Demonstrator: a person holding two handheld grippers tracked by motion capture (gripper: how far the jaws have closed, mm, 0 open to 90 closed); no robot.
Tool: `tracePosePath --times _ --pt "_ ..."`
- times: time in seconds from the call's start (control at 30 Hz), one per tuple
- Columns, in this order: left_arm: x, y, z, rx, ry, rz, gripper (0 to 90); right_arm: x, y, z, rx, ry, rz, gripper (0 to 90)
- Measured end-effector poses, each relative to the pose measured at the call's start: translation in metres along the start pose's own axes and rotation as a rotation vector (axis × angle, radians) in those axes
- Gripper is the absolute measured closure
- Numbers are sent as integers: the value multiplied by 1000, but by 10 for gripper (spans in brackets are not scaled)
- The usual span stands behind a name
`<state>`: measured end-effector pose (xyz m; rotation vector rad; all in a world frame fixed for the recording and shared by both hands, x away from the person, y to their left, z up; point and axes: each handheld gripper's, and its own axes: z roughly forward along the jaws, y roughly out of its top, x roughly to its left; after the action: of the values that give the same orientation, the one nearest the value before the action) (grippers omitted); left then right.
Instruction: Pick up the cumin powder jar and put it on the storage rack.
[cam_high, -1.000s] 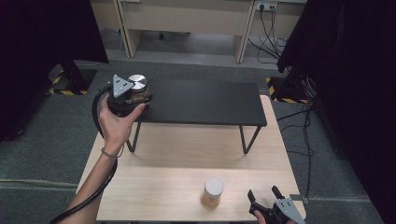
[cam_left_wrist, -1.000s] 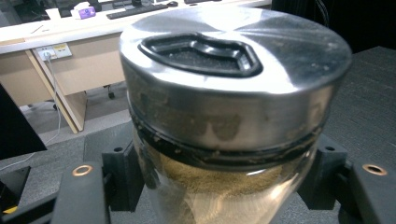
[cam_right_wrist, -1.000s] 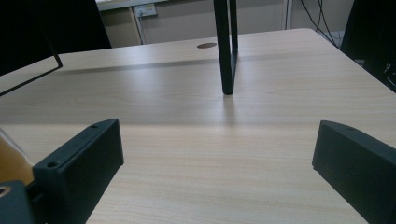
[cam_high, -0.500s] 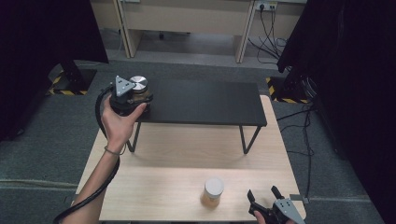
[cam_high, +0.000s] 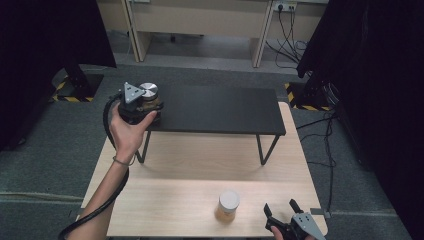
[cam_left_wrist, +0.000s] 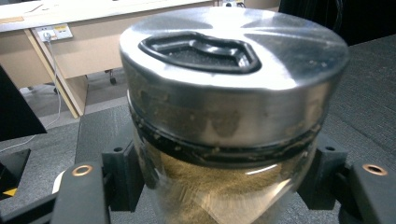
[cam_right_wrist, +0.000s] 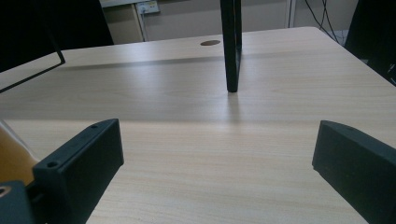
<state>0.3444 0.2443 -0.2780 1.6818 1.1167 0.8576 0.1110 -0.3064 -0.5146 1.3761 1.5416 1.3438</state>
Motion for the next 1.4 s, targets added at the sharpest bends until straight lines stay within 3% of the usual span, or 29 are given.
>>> tracePosePath --times 1.2,1.4 --pt "1 -9 2 -42 9 -11 289 0 0 0 0 2 -1 21" --pt "-1 -14 -4 -88 -2 -21 134 0 0 0 -3 2 0 21"
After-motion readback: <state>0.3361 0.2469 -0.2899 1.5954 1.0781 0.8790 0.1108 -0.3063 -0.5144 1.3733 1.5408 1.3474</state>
